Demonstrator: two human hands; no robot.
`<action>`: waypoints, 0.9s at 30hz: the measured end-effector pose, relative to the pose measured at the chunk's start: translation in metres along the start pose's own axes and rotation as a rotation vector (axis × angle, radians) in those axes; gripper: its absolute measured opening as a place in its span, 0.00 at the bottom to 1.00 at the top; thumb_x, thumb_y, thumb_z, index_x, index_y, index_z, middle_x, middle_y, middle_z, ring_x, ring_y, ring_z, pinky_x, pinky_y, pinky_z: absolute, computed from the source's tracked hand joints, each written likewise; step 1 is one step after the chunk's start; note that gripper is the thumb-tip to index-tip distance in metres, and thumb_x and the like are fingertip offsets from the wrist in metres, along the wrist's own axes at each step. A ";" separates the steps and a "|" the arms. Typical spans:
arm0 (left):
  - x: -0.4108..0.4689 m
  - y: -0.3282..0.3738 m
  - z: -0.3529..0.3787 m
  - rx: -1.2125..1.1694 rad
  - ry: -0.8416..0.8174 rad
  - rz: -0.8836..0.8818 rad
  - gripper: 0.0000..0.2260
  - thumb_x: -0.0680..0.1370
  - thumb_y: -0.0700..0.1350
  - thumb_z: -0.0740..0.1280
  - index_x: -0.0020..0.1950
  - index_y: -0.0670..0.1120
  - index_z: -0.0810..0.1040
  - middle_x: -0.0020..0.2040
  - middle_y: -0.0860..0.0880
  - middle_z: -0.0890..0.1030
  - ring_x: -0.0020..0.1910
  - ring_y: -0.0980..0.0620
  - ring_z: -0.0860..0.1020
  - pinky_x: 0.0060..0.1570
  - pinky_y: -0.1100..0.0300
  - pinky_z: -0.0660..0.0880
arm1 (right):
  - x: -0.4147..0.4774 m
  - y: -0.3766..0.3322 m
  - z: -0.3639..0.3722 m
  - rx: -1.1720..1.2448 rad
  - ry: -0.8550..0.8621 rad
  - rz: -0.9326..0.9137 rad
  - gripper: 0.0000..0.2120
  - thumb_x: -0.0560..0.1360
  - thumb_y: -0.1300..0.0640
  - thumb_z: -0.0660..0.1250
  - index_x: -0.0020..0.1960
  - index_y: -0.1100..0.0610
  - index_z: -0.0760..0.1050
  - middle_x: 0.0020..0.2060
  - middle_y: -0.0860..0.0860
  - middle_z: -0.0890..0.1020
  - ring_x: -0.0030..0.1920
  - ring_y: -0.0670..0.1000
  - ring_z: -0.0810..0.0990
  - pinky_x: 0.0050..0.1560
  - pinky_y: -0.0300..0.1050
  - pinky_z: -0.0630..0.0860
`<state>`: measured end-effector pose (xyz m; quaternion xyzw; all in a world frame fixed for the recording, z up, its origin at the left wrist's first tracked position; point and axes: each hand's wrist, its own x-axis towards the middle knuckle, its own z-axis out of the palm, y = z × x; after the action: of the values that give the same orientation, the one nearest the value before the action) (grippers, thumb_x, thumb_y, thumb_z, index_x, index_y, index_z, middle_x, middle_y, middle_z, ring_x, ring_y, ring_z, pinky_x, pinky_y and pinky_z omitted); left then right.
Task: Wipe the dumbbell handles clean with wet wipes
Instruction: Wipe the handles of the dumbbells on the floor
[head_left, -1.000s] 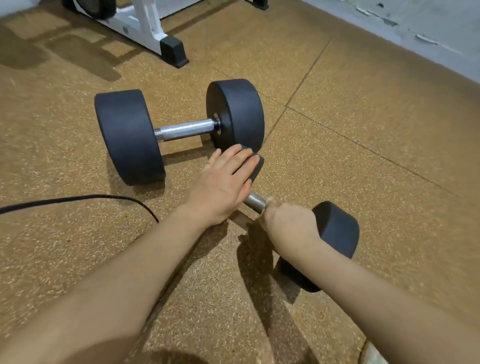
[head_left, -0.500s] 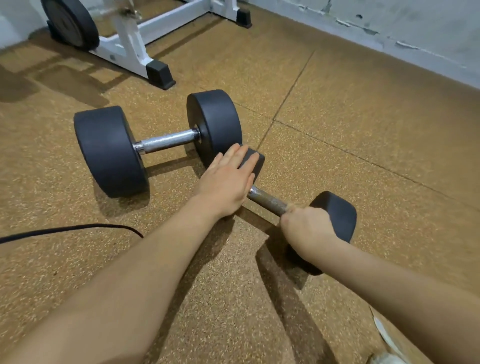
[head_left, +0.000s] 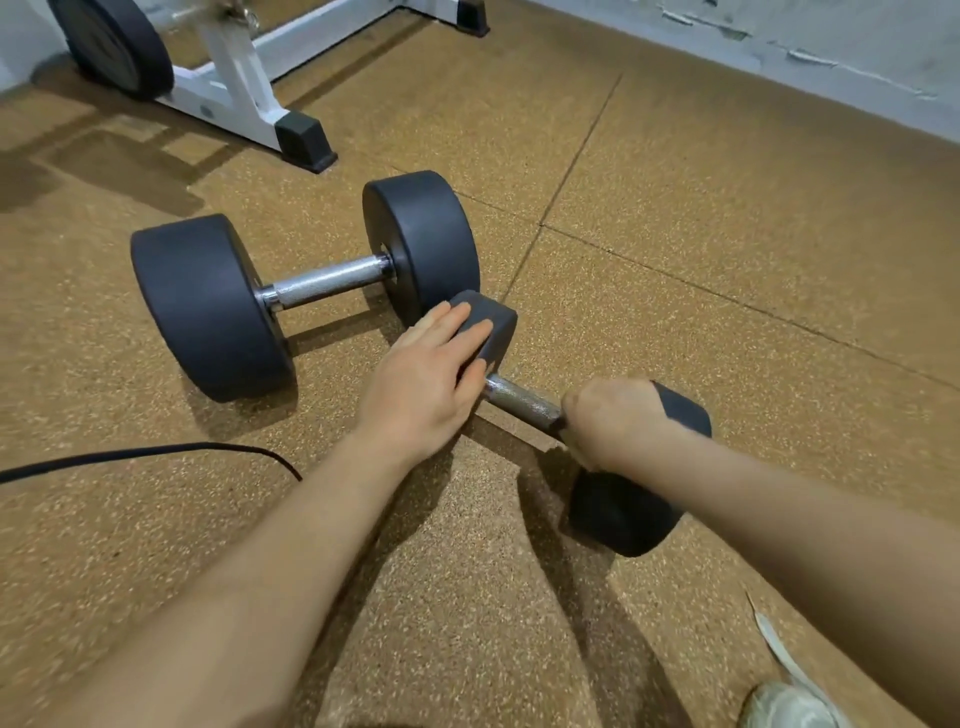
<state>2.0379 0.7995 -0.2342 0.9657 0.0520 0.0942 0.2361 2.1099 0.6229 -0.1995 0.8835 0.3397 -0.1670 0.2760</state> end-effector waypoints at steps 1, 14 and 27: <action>-0.005 -0.002 -0.003 -0.013 0.017 -0.014 0.19 0.82 0.51 0.59 0.74 0.53 0.68 0.76 0.52 0.65 0.77 0.53 0.58 0.74 0.58 0.54 | 0.006 0.002 -0.005 0.087 -0.070 0.021 0.09 0.78 0.55 0.63 0.57 0.57 0.73 0.38 0.49 0.71 0.43 0.55 0.75 0.42 0.48 0.73; -0.082 -0.004 -0.031 0.088 0.029 -0.130 0.20 0.79 0.53 0.66 0.70 0.53 0.73 0.69 0.54 0.73 0.68 0.52 0.70 0.66 0.56 0.67 | -0.039 -0.031 0.001 0.085 0.053 0.019 0.10 0.77 0.56 0.66 0.41 0.55 0.67 0.34 0.48 0.71 0.41 0.54 0.77 0.57 0.56 0.72; -0.111 -0.001 -0.040 0.118 -0.004 -0.204 0.18 0.79 0.53 0.64 0.68 0.50 0.71 0.72 0.50 0.65 0.69 0.47 0.66 0.60 0.48 0.74 | -0.050 -0.057 0.016 0.200 0.116 0.021 0.12 0.78 0.56 0.63 0.36 0.54 0.67 0.36 0.52 0.76 0.38 0.56 0.75 0.58 0.54 0.69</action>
<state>1.9213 0.8025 -0.2174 0.9678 0.1548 0.0644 0.1876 2.0329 0.6233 -0.2091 0.9183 0.3275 -0.1455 0.1681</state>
